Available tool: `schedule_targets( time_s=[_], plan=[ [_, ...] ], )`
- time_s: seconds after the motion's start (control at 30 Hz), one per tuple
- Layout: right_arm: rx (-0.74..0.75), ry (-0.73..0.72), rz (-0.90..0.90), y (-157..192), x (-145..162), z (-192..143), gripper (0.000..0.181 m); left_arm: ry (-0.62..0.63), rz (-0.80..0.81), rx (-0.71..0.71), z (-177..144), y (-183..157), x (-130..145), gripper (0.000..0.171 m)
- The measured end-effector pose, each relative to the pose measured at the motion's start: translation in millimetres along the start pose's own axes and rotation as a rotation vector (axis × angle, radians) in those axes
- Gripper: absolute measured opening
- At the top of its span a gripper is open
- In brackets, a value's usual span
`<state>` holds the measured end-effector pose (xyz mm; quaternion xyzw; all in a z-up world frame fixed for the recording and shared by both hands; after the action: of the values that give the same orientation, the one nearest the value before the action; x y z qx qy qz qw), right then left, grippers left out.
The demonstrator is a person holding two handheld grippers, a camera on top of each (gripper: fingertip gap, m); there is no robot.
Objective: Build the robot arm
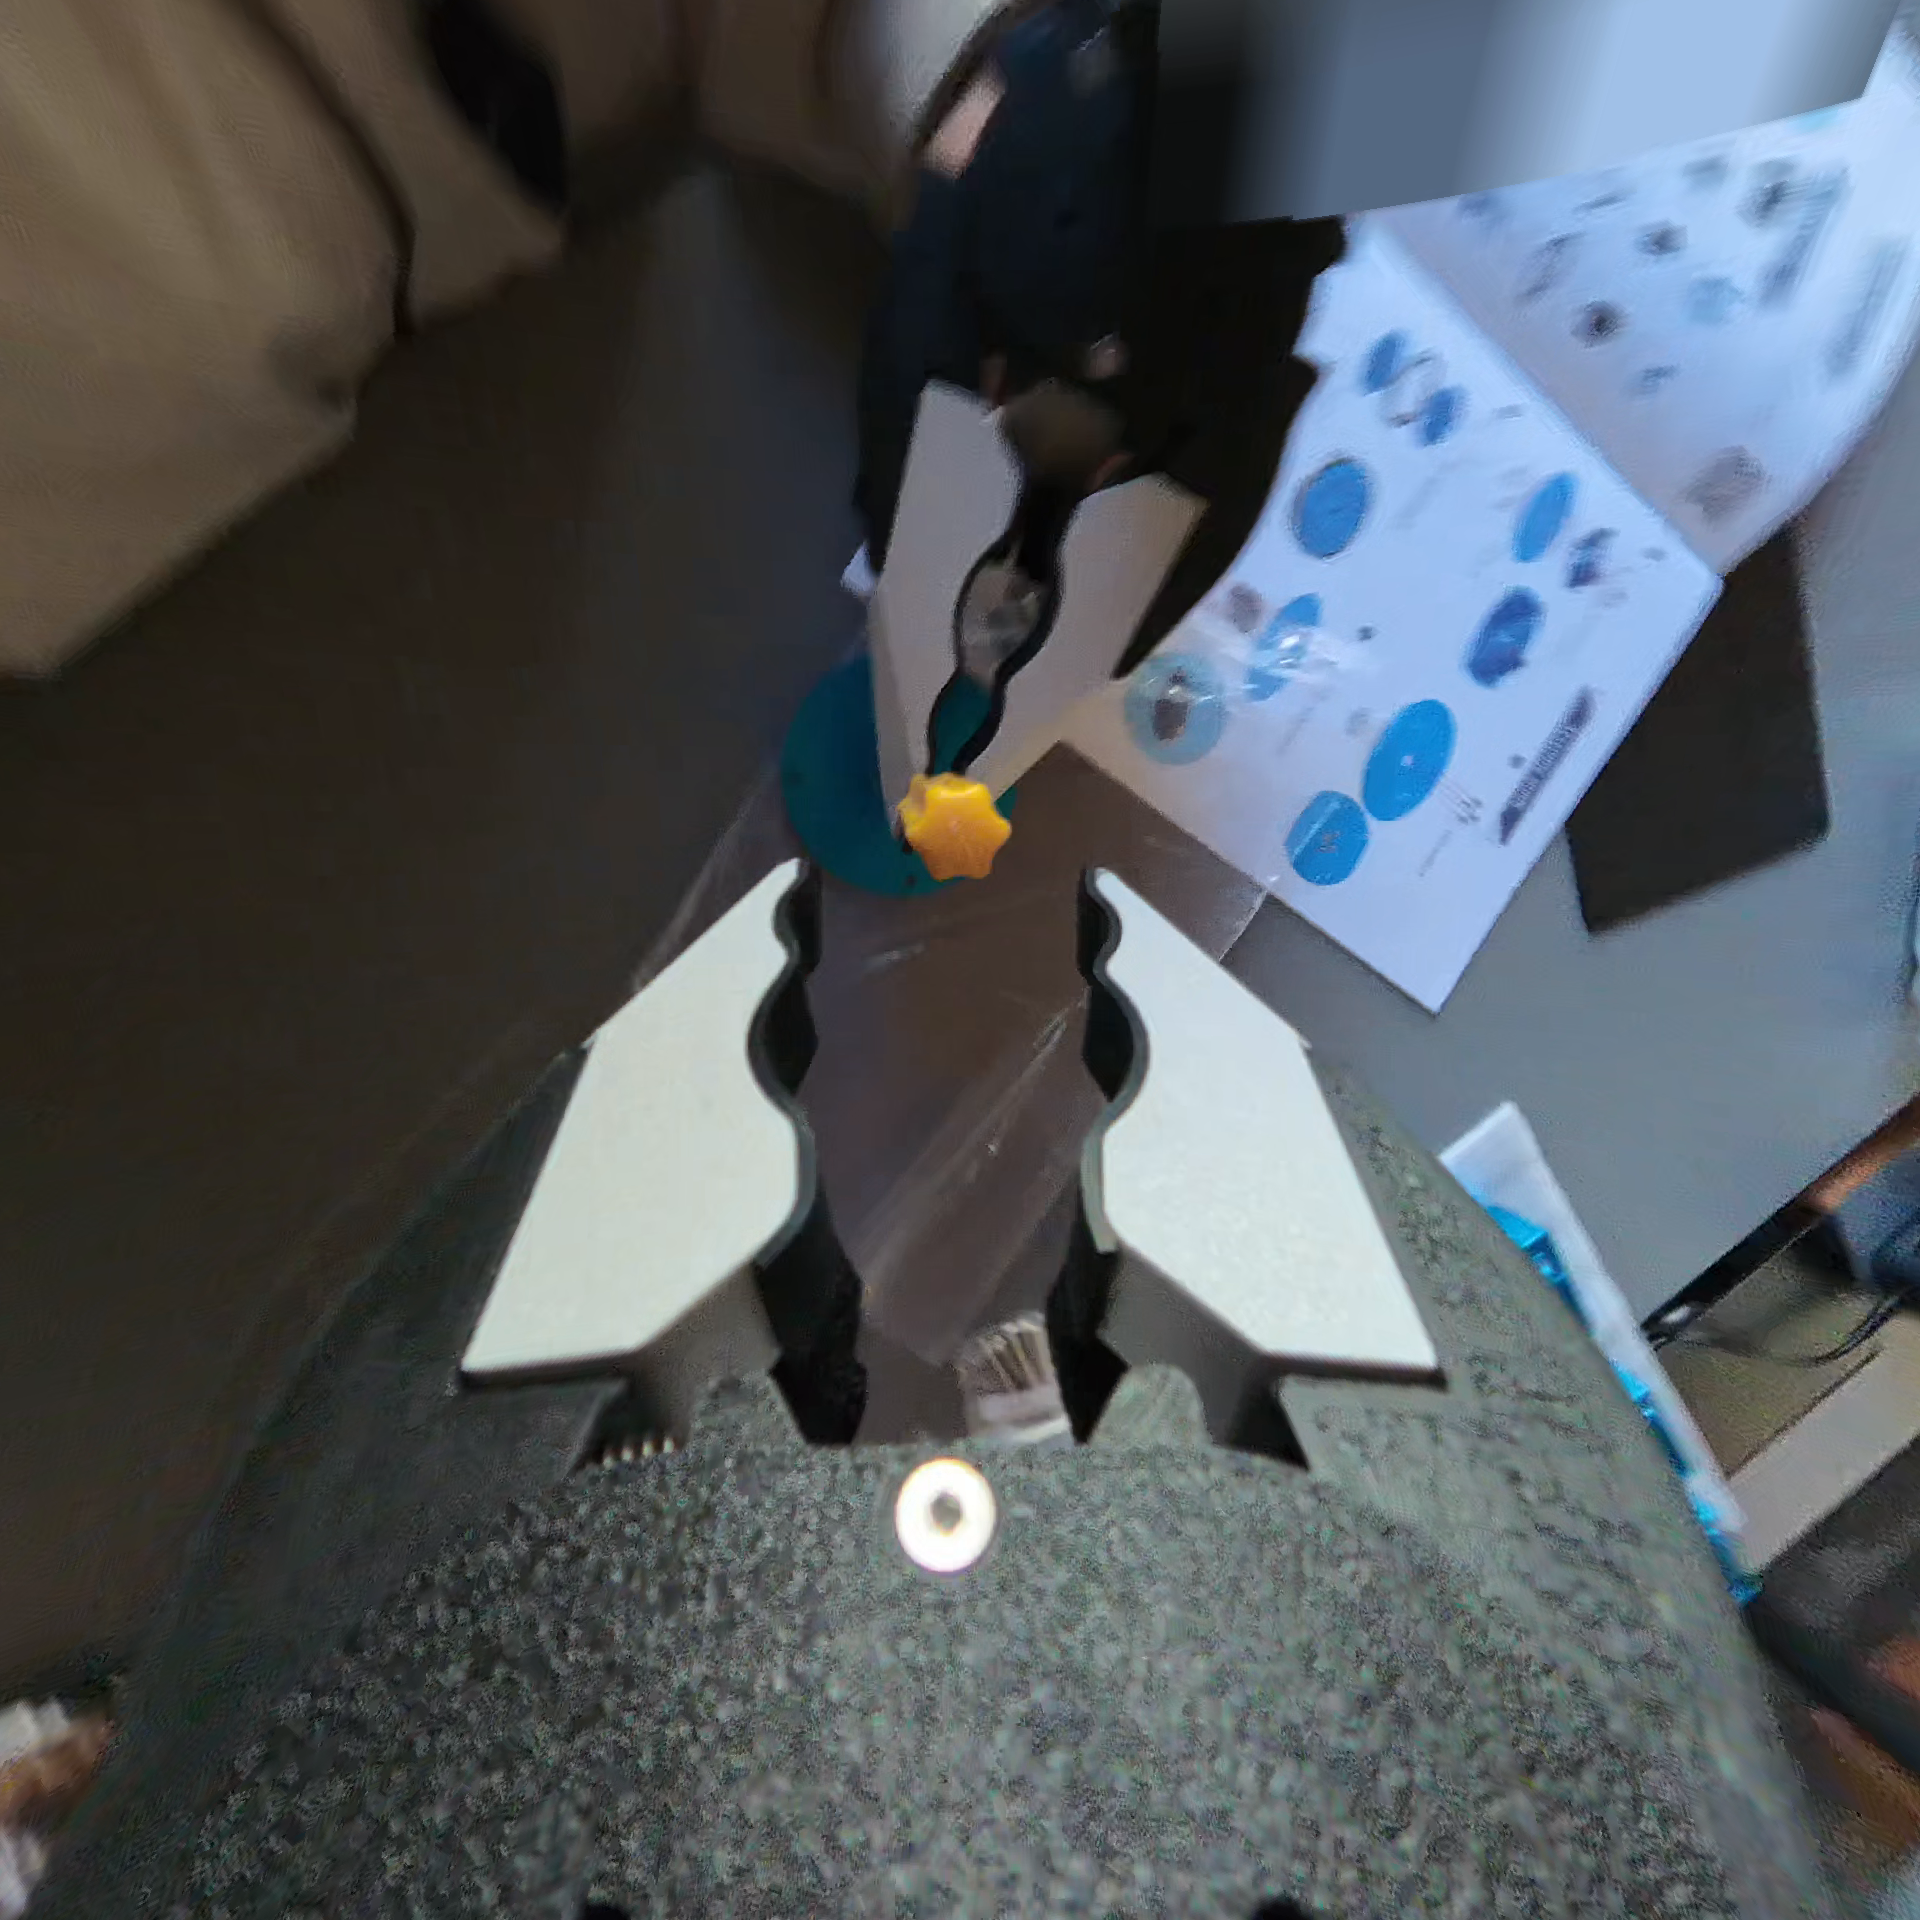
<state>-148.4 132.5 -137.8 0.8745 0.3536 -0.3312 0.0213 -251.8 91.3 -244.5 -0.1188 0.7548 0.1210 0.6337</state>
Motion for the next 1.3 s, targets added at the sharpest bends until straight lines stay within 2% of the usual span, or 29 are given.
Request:
schedule_targets(
  time_s=[0.07, 0.17, 0.27, 0.33, 0.4, 0.53, 0.73, 0.77, 0.83, 0.93, 1.13, 1.3],
  plan=[
    [-0.084, 0.102, -0.137, -2.5, 0.1, 13.2, 0.049, -0.005, -0.007, 0.007, -1.1, 1.5, 0.3, 0.004],
    [-0.135, 0.073, -0.24, -6.9, -8.8, 18.9, 0.036, -0.012, -0.013, 0.019, -1.5, 2.2, 0.7, 0.004],
    [-0.198, 0.127, -0.229, -10.7, -5.5, 27.3, 0.035, -0.016, -0.018, 0.034, -1.5, 2.1, 0.9, 0.004],
    [-0.259, 0.134, -0.208, -7.6, -5.8, 32.9, 0.023, -0.012, -0.02, 0.059, -0.8, 1.2, 0.7, 0.005],
    [-0.241, 0.143, -0.286, -6.4, -6.6, 33.2, 0.017, -0.009, -0.013, 0.06, -0.5, 0.5, 0.3, 0.005],
    [-0.243, 0.108, -0.249, -7.8, -7.8, 35.3, 0.018, -0.013, -0.037, 0.063, -0.7, 2.3, 0.7, 0.005],
    [-0.256, 0.15, -0.275, -6.9, -10.4, 38.5, 0.017, -0.02, -0.047, 0.076, -1.6, 2.3, 1.0, 0.005],
    [-0.259, 0.151, -0.273, -7.2, -10.9, 38.8, 0.017, -0.009, -0.038, 0.083, -2.8, 1.7, 2.4, 0.007],
    [-0.266, 0.162, -0.27, -8.7, -11.2, 39.1, 0.017, 0.079, 0.003, 0.119, -8.5, -0.8, 9.8, 0.033],
    [-0.279, 0.164, -0.251, -11.2, -12.6, 40.6, 0.017, 0.137, 0.064, 0.153, -20.5, -0.5, 16.4, 0.058],
    [-0.303, 0.143, -0.222, -15.4, -13.2, 42.0, 0.017, 0.28, 0.122, 0.165, -12.3, 4.5, 32.8, 0.067],
    [-0.313, 0.127, -0.221, -17.0, -13.3, 42.8, 0.017, 0.303, 0.02, 0.172, -8.2, 6.6, 35.1, 0.065]
  ],
)
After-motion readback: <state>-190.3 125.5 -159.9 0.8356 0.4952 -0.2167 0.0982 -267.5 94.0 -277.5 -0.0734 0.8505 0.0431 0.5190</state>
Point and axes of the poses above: each gripper's, where its closed fingertips meet, z out along the fingers, x out of its underside, y = z × x across the jaws, the point moved 8 cm from there along -z, back along the fingers, and after that the axes turned 12 degrees about -y, right-handed, at the moved point
